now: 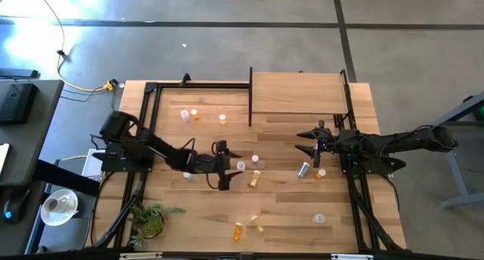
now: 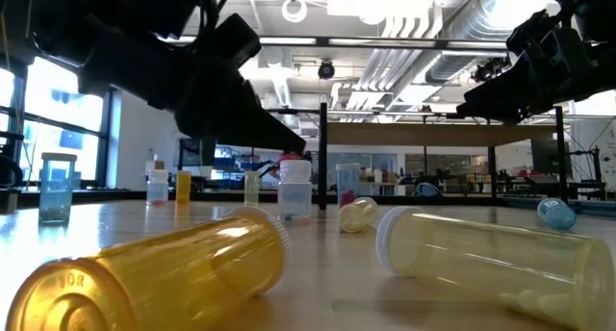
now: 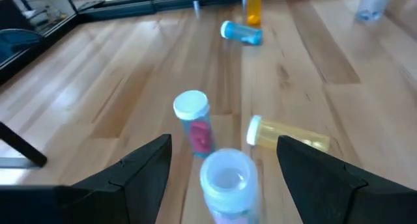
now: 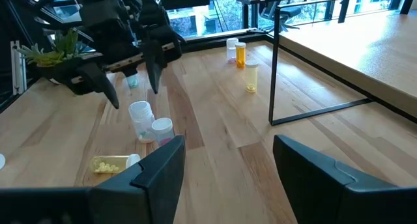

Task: Pick and place medicine bottles onto shelf by color
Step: Put the middle transparent pill bottle on the shelf

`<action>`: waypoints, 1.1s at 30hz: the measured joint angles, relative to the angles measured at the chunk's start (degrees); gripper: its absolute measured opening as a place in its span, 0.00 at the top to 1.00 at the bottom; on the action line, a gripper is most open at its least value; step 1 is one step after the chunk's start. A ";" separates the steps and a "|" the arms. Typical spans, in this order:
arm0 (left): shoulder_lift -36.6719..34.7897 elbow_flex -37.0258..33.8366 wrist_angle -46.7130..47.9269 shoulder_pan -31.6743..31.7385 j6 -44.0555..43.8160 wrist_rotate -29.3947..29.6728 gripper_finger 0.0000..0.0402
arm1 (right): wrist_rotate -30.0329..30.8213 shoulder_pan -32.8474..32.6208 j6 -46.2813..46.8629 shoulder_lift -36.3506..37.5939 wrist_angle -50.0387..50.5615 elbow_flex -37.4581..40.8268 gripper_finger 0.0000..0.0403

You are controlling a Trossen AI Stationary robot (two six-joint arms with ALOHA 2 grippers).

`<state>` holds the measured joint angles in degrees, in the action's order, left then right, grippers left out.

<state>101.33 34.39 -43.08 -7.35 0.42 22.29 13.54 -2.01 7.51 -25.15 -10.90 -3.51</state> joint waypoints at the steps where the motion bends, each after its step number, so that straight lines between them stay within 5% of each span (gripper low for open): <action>1: 0.34 0.48 -0.02 0.16 -0.40 0.03 0.33 | 0.00 0.00 0.00 -0.01 0.03 0.00 0.44; 14: 0.58 1.44 4.38 2.60 -9.76 -3.60 0.33 | -0.01 0.00 0.00 0.00 0.82 0.00 0.44; 33: 0.58 1.44 7.72 3.25 -10.95 -5.01 0.34 | 0.00 0.01 0.00 0.00 0.86 0.00 0.44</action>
<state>101.91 35.83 -35.36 -4.10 -10.52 17.28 13.54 -2.00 7.51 -25.15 -10.04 -3.51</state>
